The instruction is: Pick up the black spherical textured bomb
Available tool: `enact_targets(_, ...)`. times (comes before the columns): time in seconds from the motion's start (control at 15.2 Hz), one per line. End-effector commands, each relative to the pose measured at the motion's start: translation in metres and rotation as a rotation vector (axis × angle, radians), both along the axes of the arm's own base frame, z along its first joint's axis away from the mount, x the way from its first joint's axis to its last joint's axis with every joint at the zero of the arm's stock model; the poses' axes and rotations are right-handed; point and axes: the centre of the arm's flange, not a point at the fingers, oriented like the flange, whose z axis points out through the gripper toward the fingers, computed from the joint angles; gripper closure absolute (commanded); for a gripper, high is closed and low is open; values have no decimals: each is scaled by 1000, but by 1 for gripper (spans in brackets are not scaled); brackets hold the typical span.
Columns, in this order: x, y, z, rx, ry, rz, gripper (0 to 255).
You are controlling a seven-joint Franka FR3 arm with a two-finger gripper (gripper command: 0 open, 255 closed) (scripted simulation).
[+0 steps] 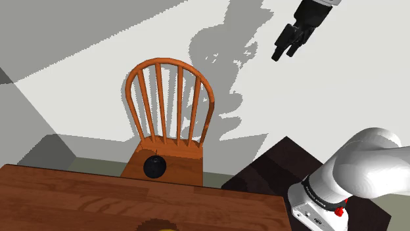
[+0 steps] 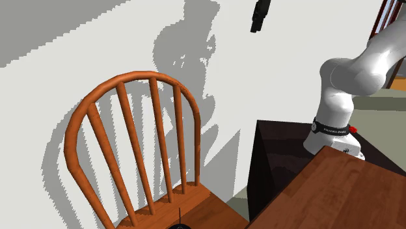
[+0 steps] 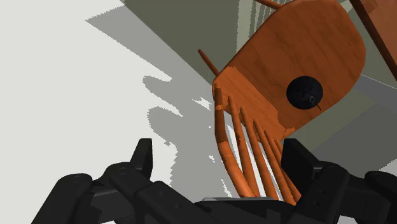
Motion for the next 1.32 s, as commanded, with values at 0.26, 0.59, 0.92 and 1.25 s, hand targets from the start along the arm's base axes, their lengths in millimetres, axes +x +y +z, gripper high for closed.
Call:
enact_targets(0.26,15,32,-39,4,-1,2,0)
enact_targets(0.59,33,72,-88,8,-3,5,0)
enact_targets(0.92,51,112,-136,12,-4,8,0)
enact_targets(1.25,69,153,-184,17,-5,11,0)
